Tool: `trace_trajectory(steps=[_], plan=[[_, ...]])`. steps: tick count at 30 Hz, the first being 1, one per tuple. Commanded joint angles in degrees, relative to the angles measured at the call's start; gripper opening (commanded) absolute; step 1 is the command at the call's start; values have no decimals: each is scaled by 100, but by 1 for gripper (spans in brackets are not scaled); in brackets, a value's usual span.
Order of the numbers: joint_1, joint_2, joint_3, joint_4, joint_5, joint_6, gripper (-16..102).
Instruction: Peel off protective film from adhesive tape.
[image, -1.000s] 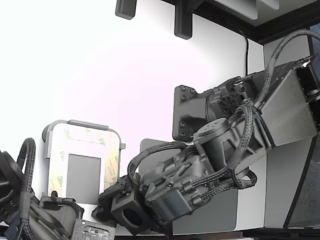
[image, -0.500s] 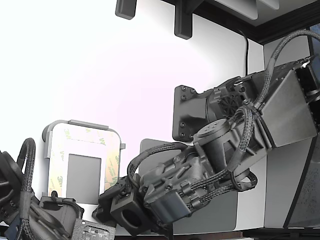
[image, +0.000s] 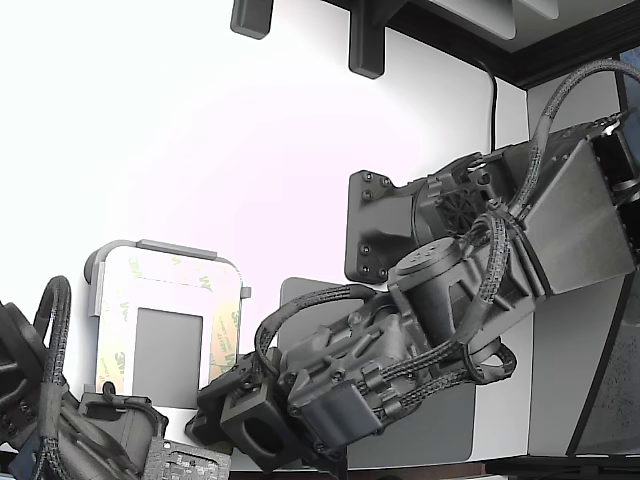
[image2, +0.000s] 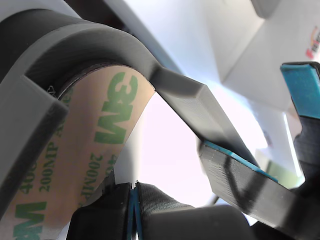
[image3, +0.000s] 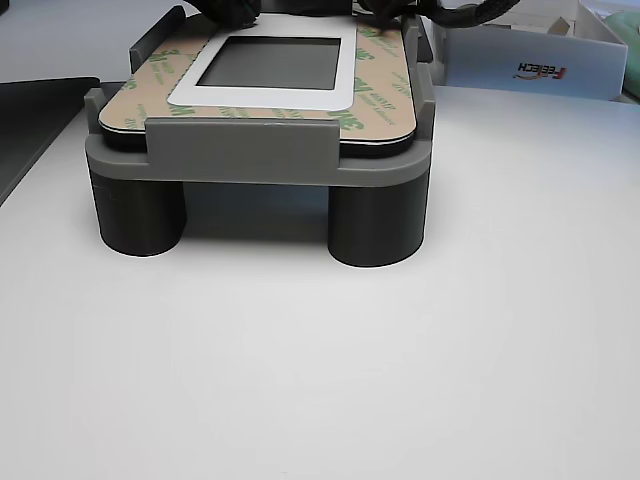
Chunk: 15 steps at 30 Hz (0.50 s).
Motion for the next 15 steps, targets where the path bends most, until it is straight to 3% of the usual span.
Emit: trace_trajectory(steps=[1,15], plan=[[-35,141,-202,-62,-9,18,-10],[-35,220,-149,-44,-9,35,-10]])
